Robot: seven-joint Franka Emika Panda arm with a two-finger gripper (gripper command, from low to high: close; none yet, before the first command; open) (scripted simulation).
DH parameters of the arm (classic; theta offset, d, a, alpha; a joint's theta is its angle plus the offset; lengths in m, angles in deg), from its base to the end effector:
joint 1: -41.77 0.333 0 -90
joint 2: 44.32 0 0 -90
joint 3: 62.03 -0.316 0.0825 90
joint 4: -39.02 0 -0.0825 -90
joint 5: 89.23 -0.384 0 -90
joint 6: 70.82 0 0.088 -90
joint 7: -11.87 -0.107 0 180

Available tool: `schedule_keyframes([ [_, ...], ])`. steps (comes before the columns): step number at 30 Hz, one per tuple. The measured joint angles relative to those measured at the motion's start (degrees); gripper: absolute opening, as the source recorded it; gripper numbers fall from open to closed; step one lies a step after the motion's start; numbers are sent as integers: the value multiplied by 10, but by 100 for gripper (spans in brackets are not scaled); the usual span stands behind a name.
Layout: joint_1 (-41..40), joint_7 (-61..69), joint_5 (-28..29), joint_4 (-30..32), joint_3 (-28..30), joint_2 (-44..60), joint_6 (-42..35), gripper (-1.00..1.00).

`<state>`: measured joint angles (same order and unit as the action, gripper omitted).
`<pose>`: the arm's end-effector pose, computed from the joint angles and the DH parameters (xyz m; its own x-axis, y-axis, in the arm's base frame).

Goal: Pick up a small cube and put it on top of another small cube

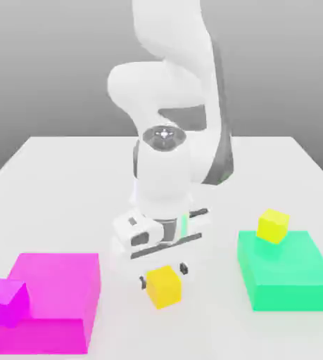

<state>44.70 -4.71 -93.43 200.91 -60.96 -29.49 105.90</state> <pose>0.3528 0.0047 0.1317 0.9462 -0.3235 0.0004 -0.3235 -0.9462 0.0005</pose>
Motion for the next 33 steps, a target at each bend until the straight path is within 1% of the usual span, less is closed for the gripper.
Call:
schedule_keyframes([
  [7,-1,-2,3,0,0,-2,-3,-100],
  [14,5,-29,40,24,15,-135,-111,-100],
  [15,3,-35,35,25,7,-155,-130,-100],
  [27,239,-161,-72,21,-172,-402,-377,-100],
  [29,251,-172,-77,26,-190,-394,-363,-100],
  [33,245,-183,-71,41,-209,-322,-276,-100],
])
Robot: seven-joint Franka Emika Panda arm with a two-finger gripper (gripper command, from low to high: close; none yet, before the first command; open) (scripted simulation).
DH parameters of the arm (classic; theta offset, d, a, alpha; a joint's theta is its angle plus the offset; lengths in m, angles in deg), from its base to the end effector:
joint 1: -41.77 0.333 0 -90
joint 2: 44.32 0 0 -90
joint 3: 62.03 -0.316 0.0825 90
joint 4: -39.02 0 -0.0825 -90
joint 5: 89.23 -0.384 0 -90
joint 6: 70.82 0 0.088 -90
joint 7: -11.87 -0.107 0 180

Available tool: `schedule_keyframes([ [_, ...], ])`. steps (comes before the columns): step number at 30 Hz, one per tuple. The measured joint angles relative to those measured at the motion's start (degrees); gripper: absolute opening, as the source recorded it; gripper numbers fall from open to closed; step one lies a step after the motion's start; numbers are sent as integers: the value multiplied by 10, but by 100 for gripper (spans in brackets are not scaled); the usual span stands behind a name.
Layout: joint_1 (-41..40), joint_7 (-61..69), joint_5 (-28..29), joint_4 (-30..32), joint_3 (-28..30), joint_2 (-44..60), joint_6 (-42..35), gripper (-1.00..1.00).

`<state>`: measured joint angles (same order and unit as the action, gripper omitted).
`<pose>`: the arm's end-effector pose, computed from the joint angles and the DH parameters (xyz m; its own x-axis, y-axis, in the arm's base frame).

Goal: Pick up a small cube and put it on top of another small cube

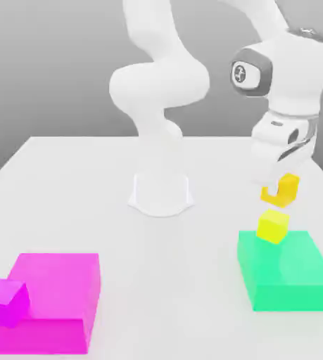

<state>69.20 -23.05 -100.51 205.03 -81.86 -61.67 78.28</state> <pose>0.2439 0.2401 0.2626 0.9995 0.0312 0.0000 0.0312 -0.9995 0.0010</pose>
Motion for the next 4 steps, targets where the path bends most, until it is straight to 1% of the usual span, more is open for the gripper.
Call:
schedule_keyframes([
  [1,-1,-2,2,3,-3,15,18,100],
  [4,-1,-2,2,3,-3,15,18,100],
])
